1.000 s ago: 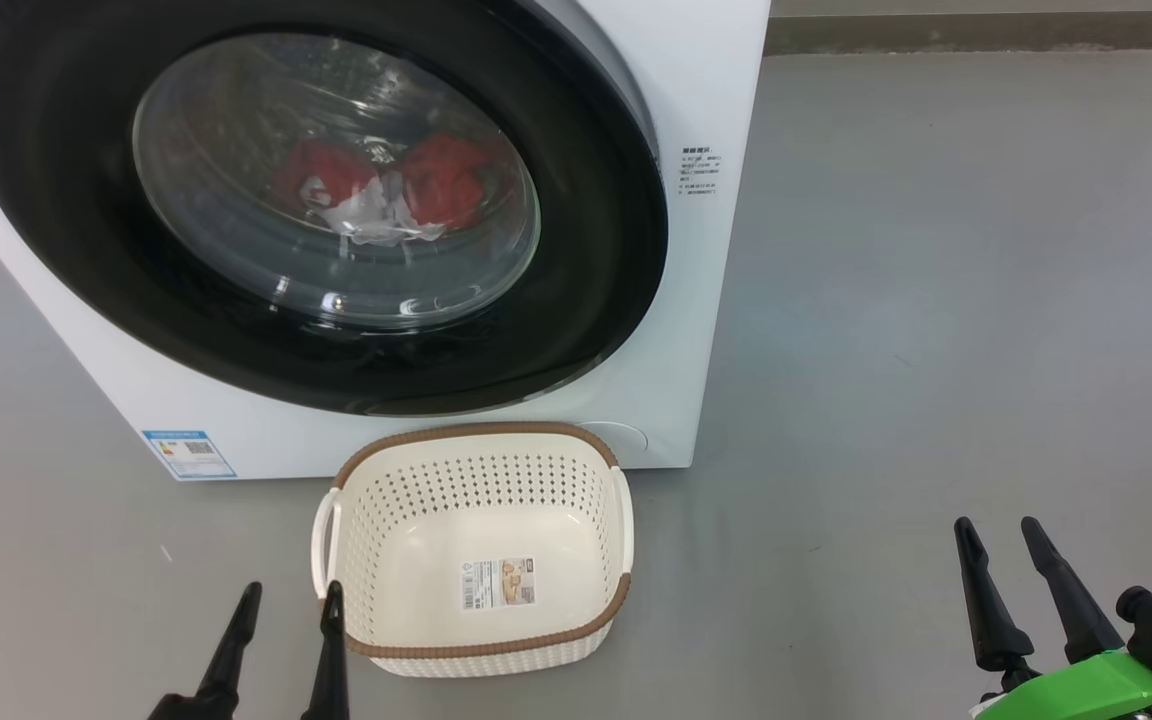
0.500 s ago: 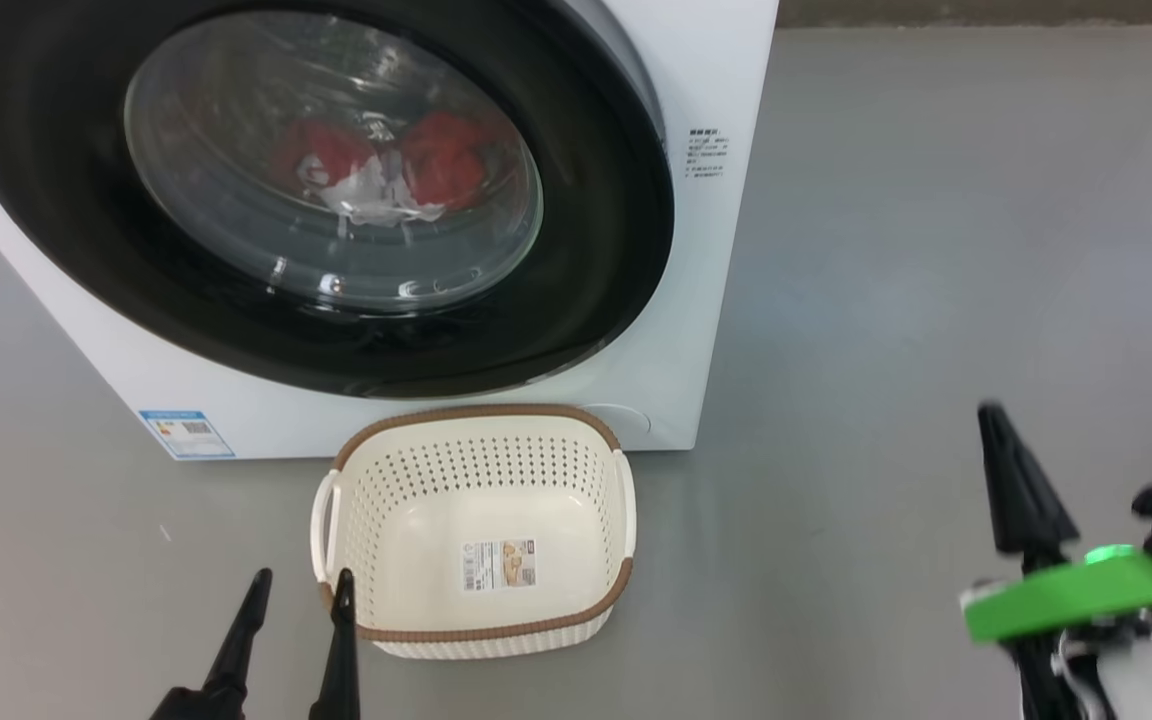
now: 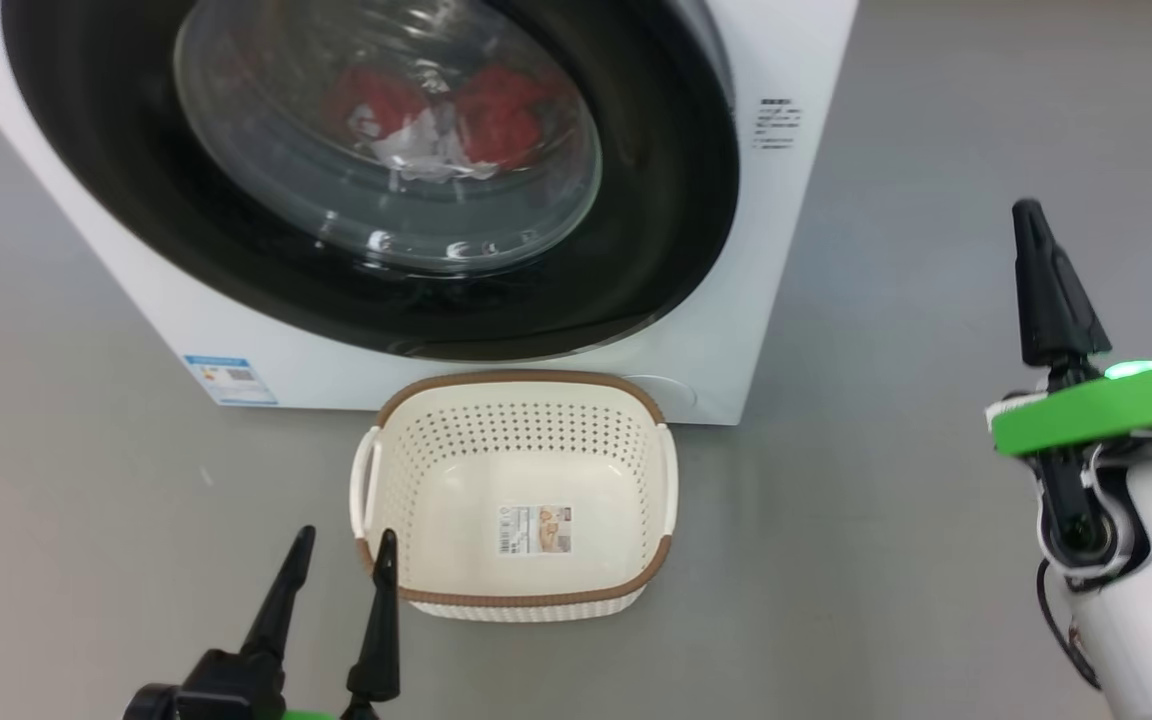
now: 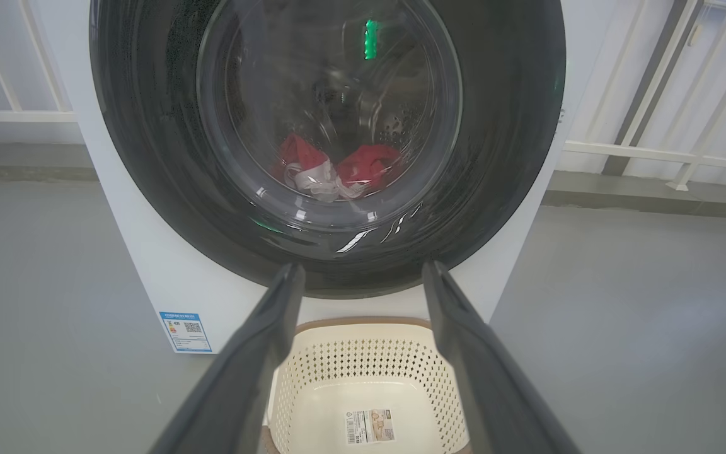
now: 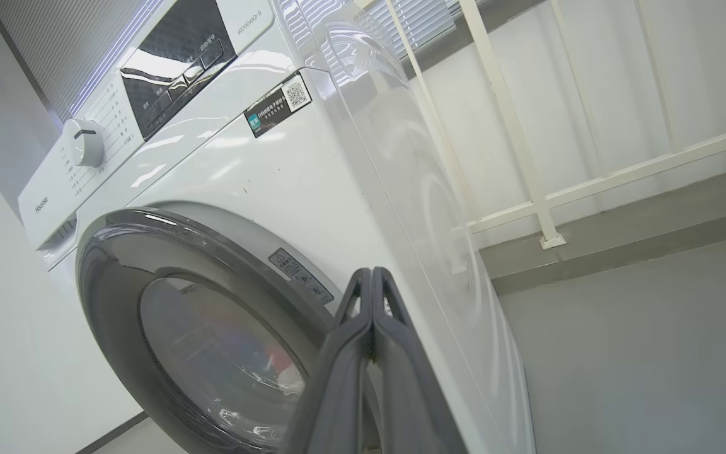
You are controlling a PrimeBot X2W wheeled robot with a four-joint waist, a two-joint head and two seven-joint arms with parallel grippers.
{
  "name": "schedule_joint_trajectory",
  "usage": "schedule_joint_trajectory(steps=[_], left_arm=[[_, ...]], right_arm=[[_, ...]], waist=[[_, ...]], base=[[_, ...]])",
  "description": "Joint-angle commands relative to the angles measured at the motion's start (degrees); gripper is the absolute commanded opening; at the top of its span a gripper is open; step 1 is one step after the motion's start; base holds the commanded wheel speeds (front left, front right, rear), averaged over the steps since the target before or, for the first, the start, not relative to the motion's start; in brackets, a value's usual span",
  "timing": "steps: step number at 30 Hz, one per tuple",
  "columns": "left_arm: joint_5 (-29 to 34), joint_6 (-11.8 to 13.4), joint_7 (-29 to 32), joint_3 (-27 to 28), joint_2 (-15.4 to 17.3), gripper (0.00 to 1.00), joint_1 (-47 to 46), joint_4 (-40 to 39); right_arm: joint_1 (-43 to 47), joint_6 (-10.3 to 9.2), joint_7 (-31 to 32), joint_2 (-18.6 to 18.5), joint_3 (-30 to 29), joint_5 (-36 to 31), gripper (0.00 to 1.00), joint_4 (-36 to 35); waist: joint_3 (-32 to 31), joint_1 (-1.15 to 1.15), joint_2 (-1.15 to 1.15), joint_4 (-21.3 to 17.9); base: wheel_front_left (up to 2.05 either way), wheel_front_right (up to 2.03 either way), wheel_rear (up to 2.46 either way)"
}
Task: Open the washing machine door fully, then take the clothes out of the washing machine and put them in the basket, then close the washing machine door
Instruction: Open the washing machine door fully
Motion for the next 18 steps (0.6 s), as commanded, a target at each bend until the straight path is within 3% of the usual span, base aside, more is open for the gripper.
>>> schedule_joint_trajectory(steps=[1, 5, 10, 18], left_arm=[[-0.3, 0.5, -0.7, 1.2, 0.5, 1.00, -2.1, -1.4], [-0.8, 0.7, -0.7, 0.1, 0.5, 1.00, -2.4, -1.3], [-1.2, 0.9, -0.7, -1.0, 0.5, 1.00, -2.9, -1.4], [-1.9, 1.2, -0.7, -3.1, 0.5, 1.00, -4.6, -1.8]], right_arm=[[-2.9, 0.03, -0.4, -1.2, 1.9, 2.1, 0.00, -0.4], [-5.7, 0.03, -0.4, -2.8, 4.0, 6.5, 0.00, 1.6], [-10.5, 0.03, -0.2, -4.9, 7.4, 16.8, 0.00, 4.1], [-16.8, 0.03, 4.7, -9.1, 10.6, 31.0, 0.00, 5.1]], waist=[[0.5, 0.00, 0.00, 1.4], [0.7, 0.00, 0.00, 2.5], [1.5, 0.00, 0.00, 4.1], [4.2, 0.00, 0.00, 6.8]], base=[[0.00, 0.00, 0.00], [0.00, 0.00, 0.00], [0.00, 0.00, 0.00], [0.00, 0.00, 0.00]])
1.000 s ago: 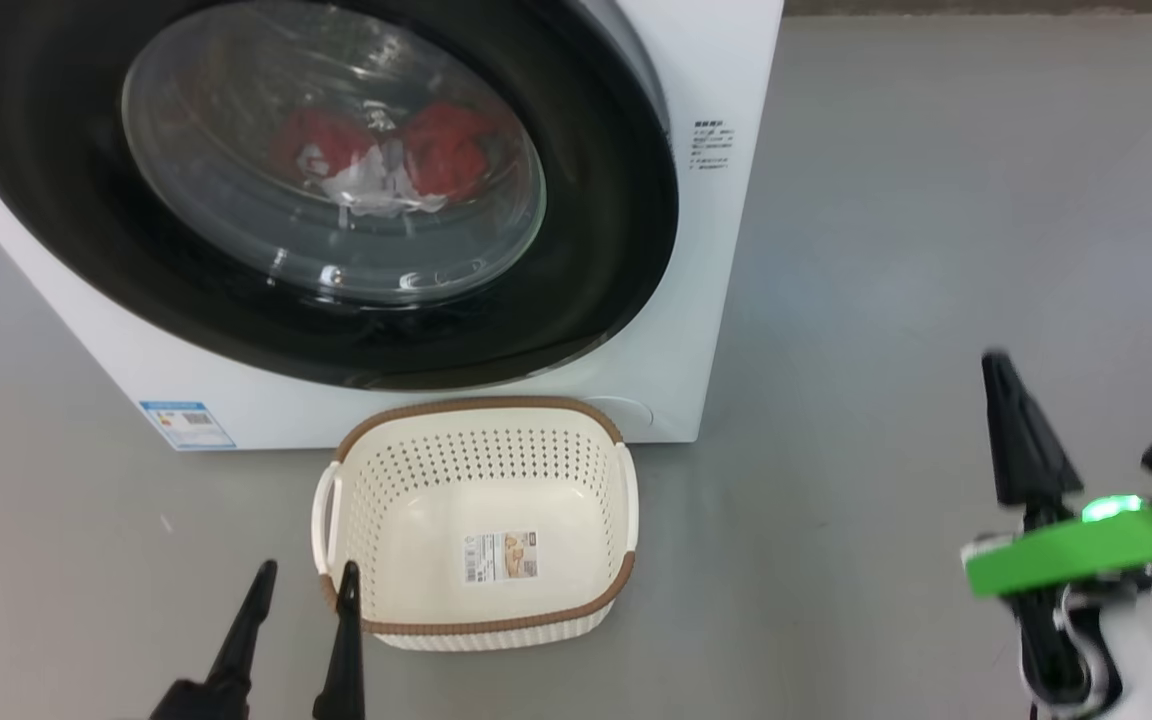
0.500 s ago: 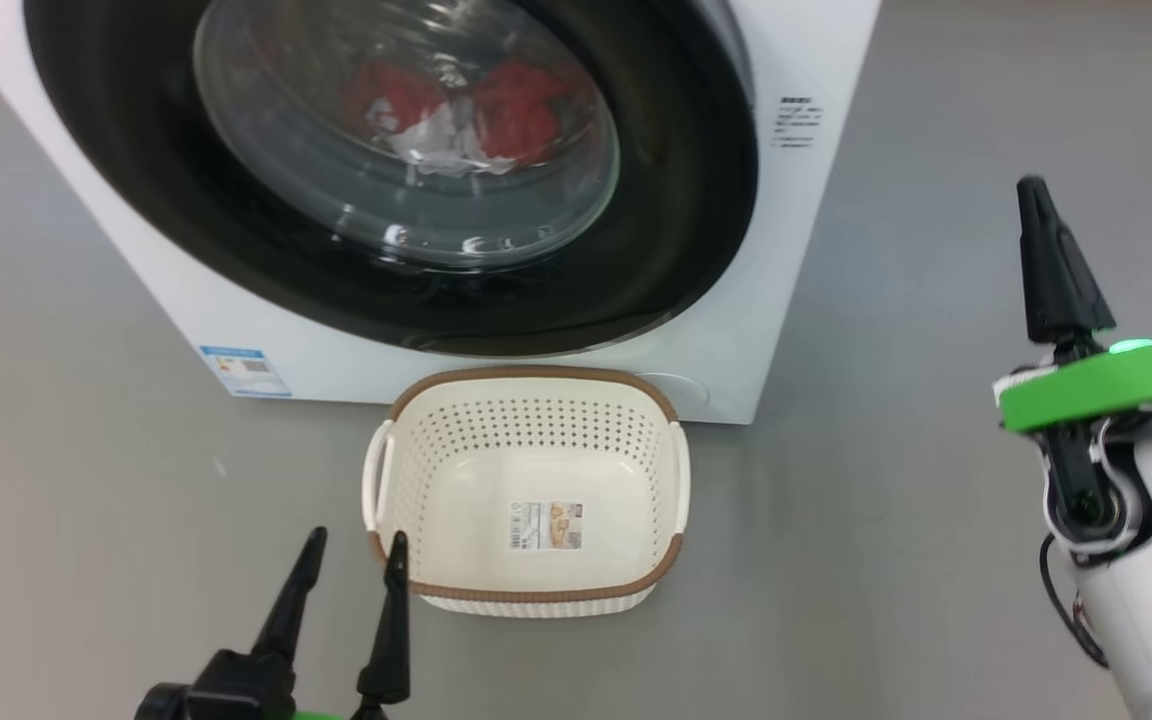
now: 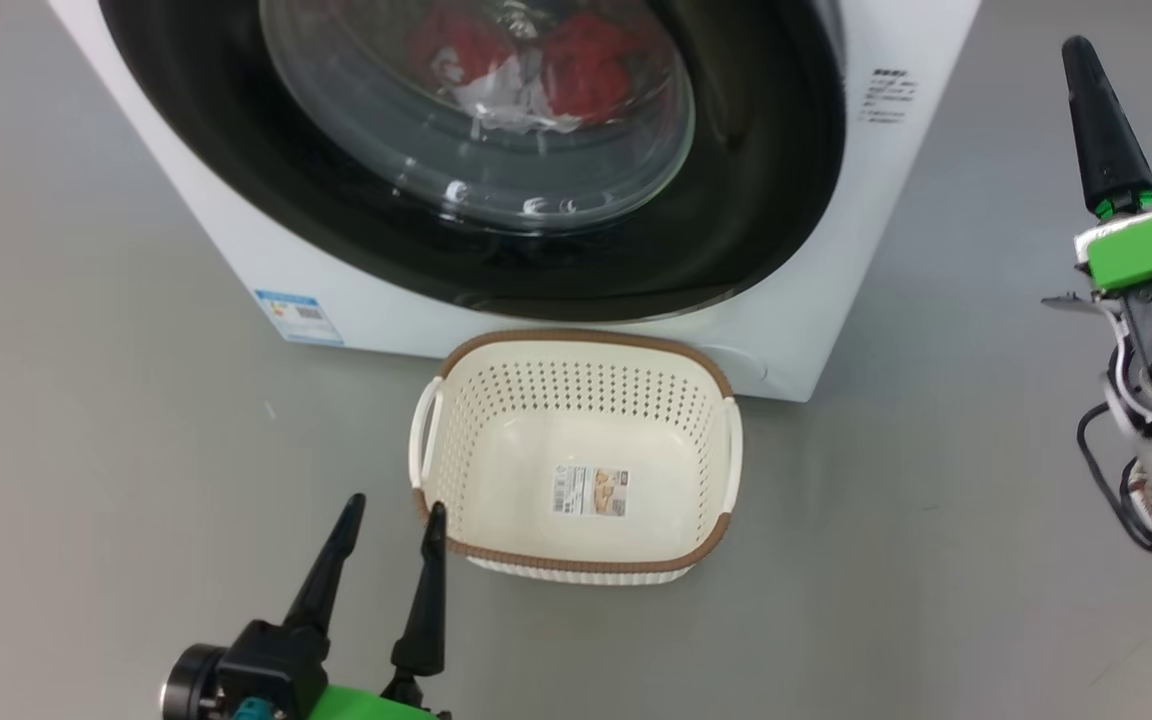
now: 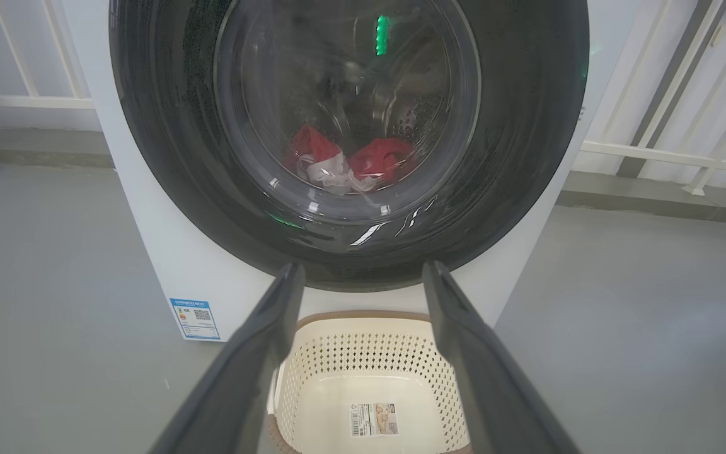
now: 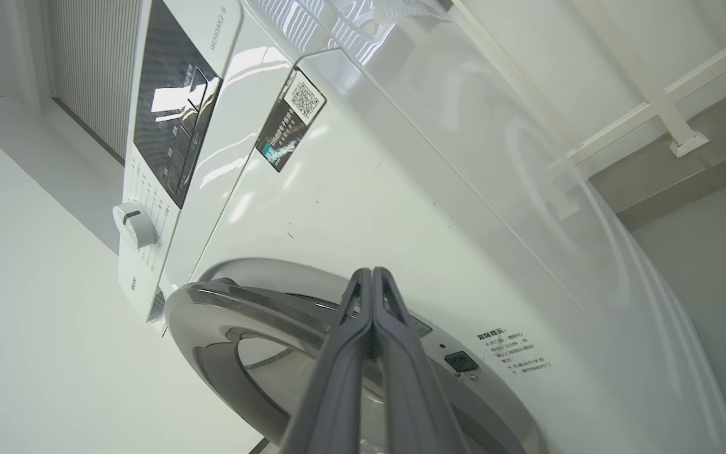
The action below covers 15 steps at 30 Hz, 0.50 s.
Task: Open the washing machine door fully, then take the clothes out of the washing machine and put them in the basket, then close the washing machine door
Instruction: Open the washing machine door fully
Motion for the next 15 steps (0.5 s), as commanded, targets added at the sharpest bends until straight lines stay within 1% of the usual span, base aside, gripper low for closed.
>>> schedule_joint_trajectory(steps=[1, 8, 11, 15], left_arm=[[-0.5, 0.5, -0.7, 1.4, 0.5, 1.00, -1.7, -1.6], [-1.6, 1.2, -0.7, -0.9, 0.5, 1.00, -3.8, -2.1], [-1.9, 1.6, -0.7, -1.6, 0.5, 1.00, -4.6, -2.3], [-2.2, 1.8, -0.7, -2.4, 0.5, 1.00, -5.6, -2.4]], right_arm=[[-1.2, 0.03, 0.8, -0.5, 0.9, 1.3, 0.00, -1.2], [-5.4, 0.03, 11.7, -2.3, 1.1, 11.5, 0.00, -1.2], [-7.0, 0.03, 17.1, -2.8, 0.9, 14.5, 0.00, -1.2], [-9.3, 0.03, 23.7, -3.5, 0.6, 16.8, 0.00, -0.5]], waist=[[1.3, 0.00, 0.00, 1.2], [4.3, 0.00, 0.00, 3.0], [5.6, 0.00, 0.00, 3.5], [7.4, 0.00, 0.00, 4.1]], base=[[0.00, 0.00, 0.00], [0.00, 0.00, 0.00], [0.00, 0.00, 0.00], [0.00, 0.00, 0.00]])
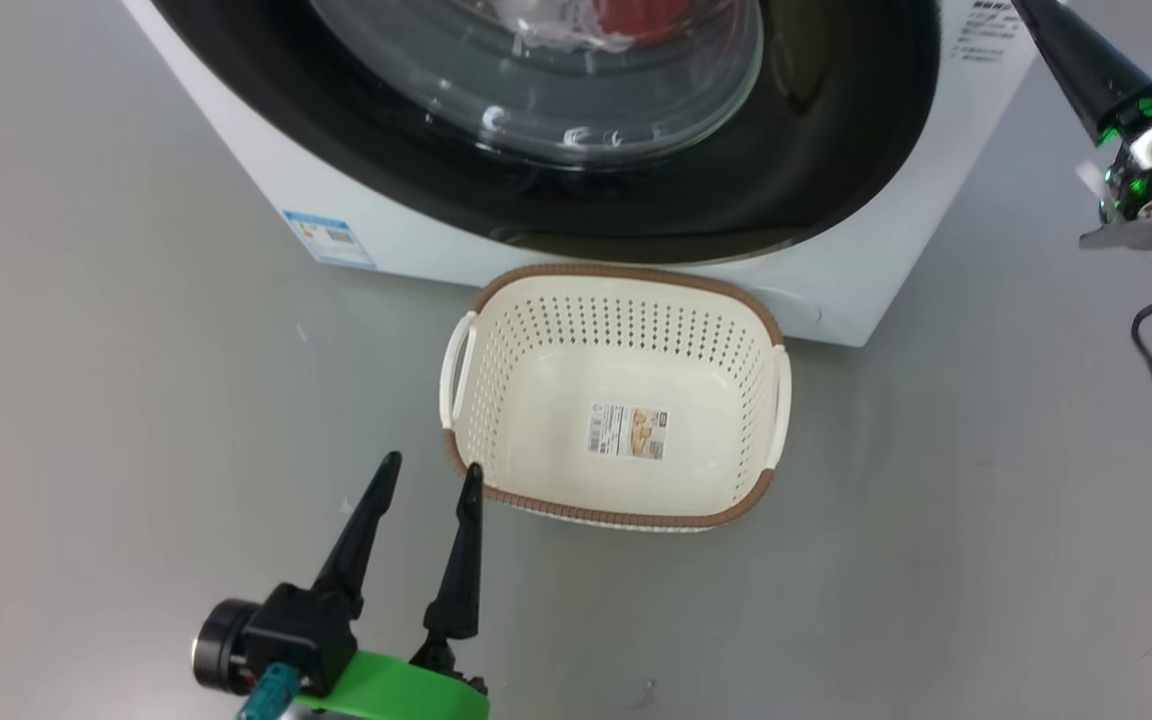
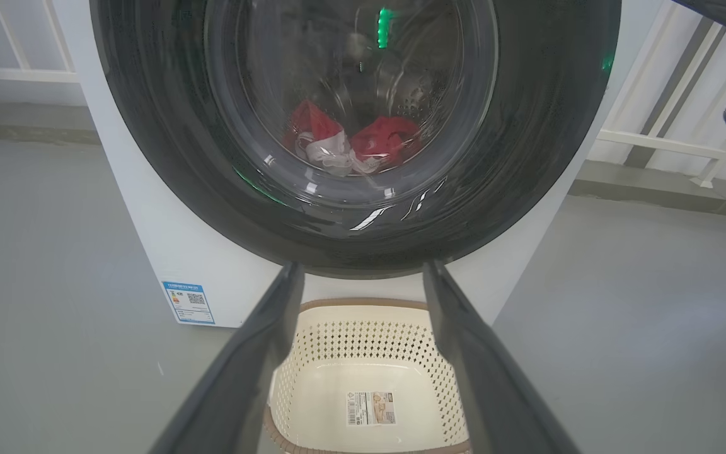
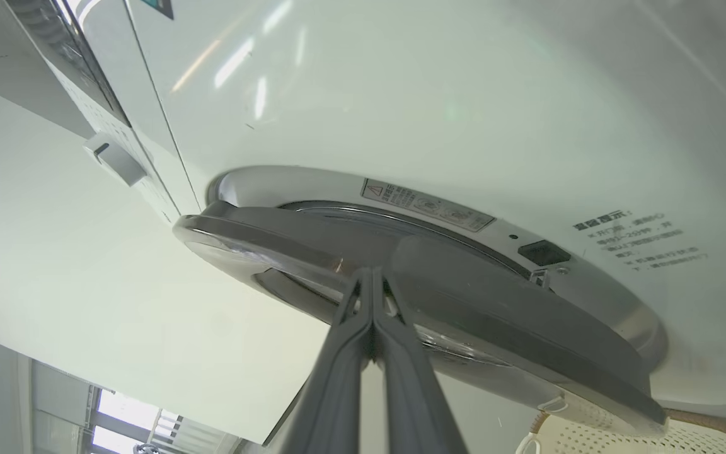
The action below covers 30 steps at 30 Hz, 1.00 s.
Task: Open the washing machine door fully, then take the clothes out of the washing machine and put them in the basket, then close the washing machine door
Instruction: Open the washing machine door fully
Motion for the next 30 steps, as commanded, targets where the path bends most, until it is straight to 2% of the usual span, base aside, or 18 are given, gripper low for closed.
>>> schedule_joint_trajectory(steps=[1, 14, 30], left_arm=[[-0.3, 0.6, -0.7, 1.2, 0.5, 1.00, -2.0, -1.8], [-1.3, 1.4, -0.7, -0.7, 0.5, 1.00, -4.7, -2.4], [-2.4, 2.1, -0.7, -1.9, 0.5, 1.00, -6.6, -2.5]], right_arm=[[-2.0, 0.03, 2.6, -0.8, -0.5, 1.6, 0.00, -1.0], [-10.2, 0.03, 17.5, -0.6, -2.5, 5.7, 0.00, 6.3], [-15.6, 0.03, 24.9, 1.5, -3.7, 5.3, 0.00, 11.0]], waist=[[1.9, 0.00, 0.00, 1.1], [6.8, 0.00, 0.00, 1.9], [8.9, 0.00, 0.00, 2.6]], base=[[0.00, 0.00, 0.00], [0.00, 0.00, 0.00], [0.00, 0.00, 0.00]])
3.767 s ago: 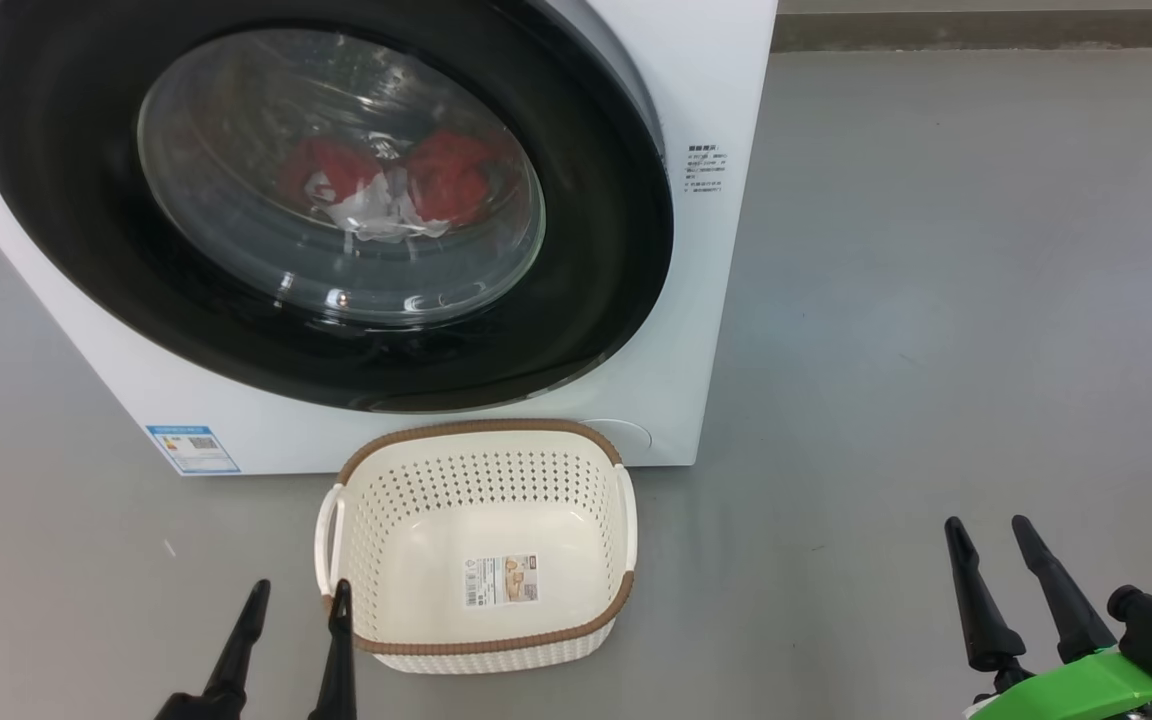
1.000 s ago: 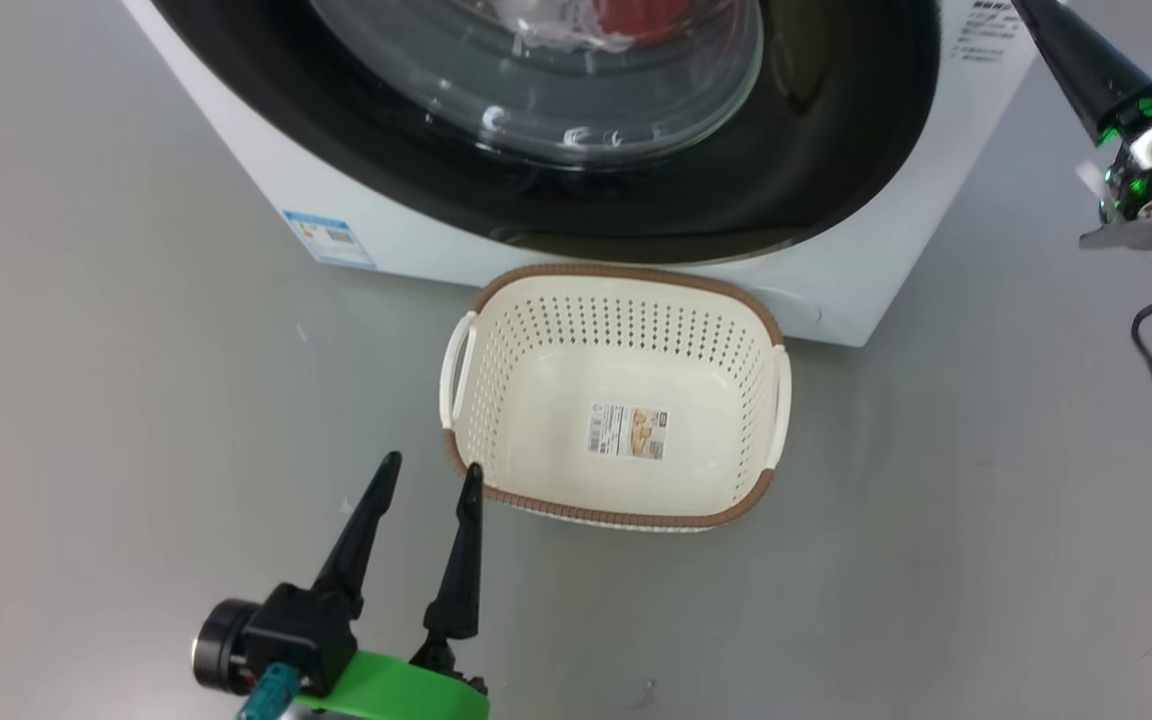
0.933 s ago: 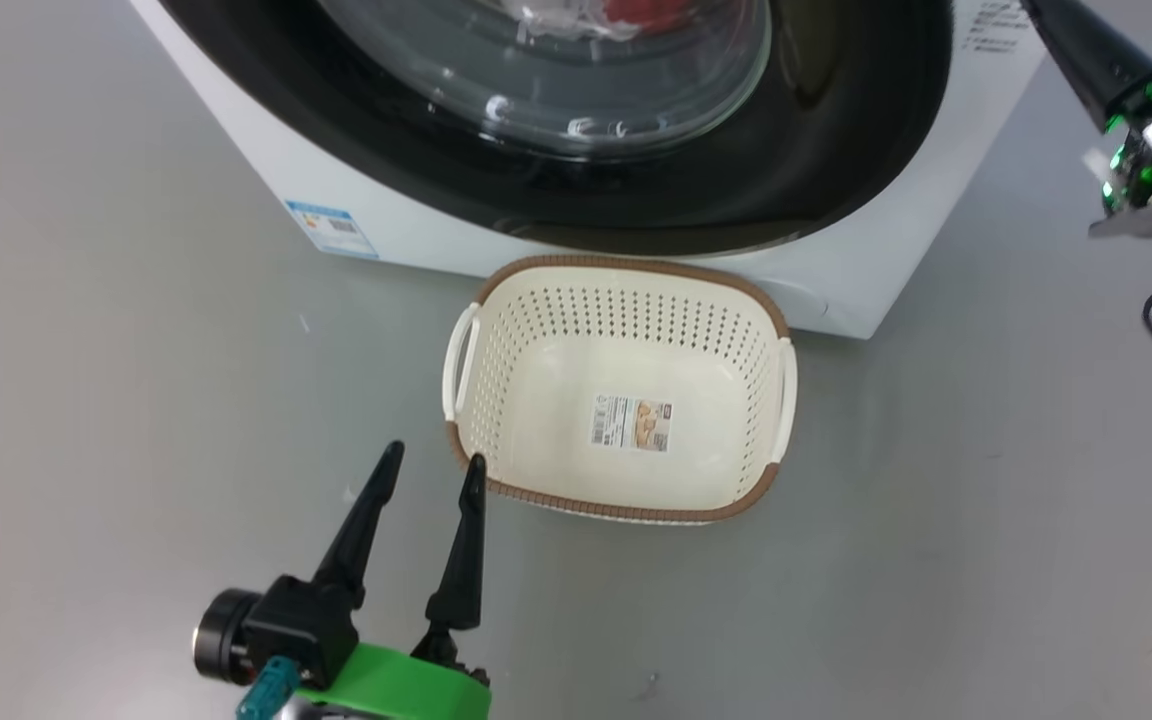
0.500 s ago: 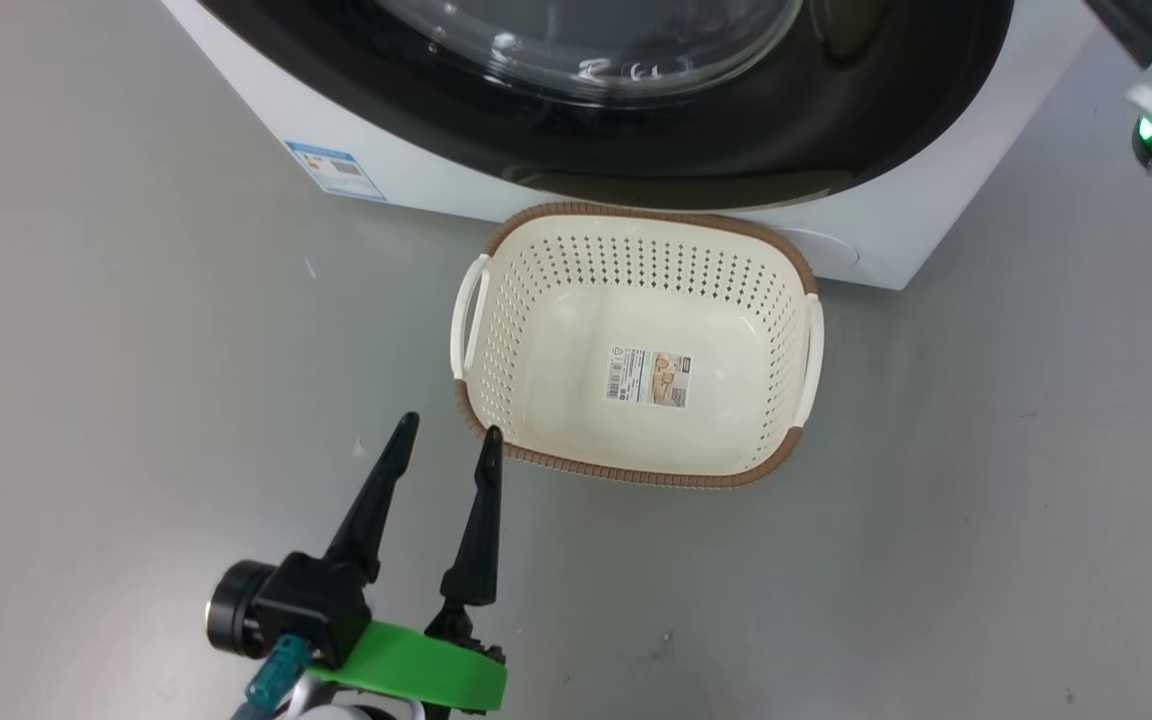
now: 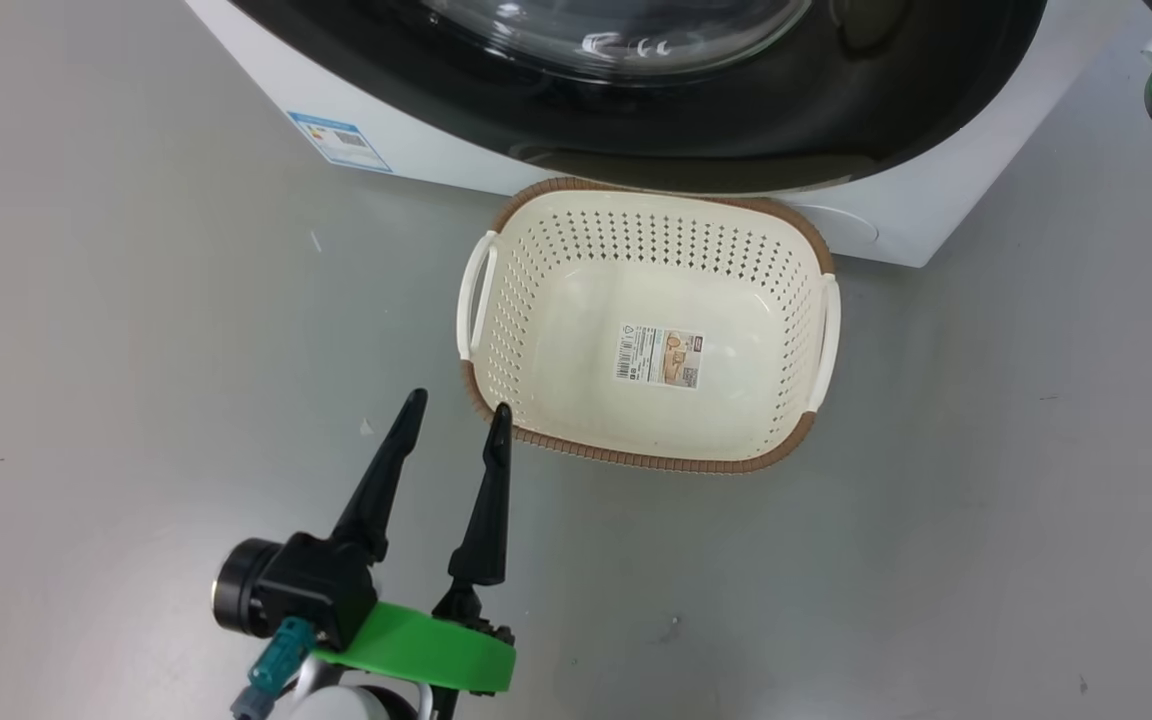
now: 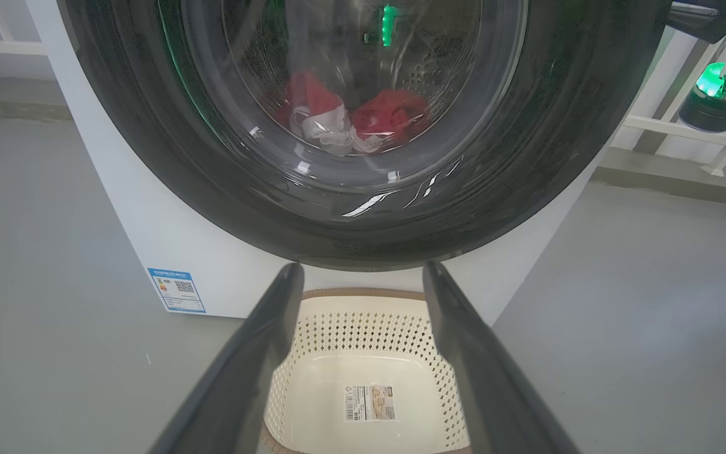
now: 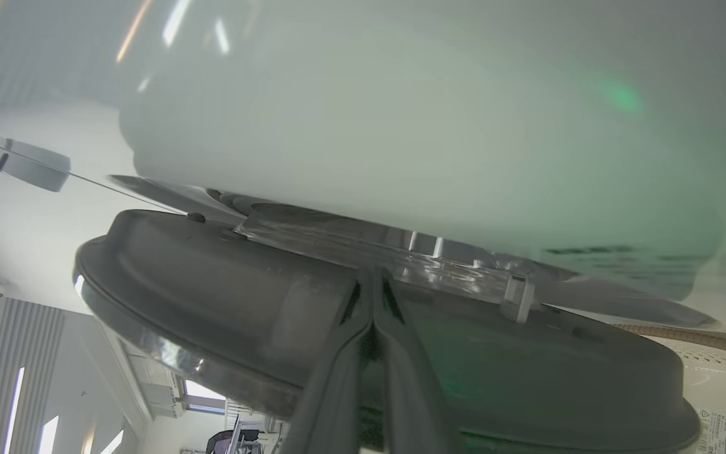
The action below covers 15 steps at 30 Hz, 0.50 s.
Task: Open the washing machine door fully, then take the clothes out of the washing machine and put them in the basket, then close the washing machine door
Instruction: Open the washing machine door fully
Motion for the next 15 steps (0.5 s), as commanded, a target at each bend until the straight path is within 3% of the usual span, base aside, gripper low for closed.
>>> schedule_joint_trajectory(steps=[1, 15], left_arm=[[-0.4, 0.3, -0.7, 1.6, 0.6, 1.00, -0.9, -1.3], [-0.2, 0.1, -0.7, 1.8, 0.6, 1.00, -0.8, -0.7]], right_arm=[[-0.3, 0.05, 0.9, 1.3, 0.2, -0.4, 0.00, -1.3], [4.2, 0.05, 5.7, 3.9, 1.4, -2.7, 0.00, -4.2]], waist=[[-0.1, 0.00, 0.00, -0.1], [-2.3, 0.00, 0.00, -1.2]], base=[[0.00, 0.00, 0.00], [0.00, 0.00, 0.00]])
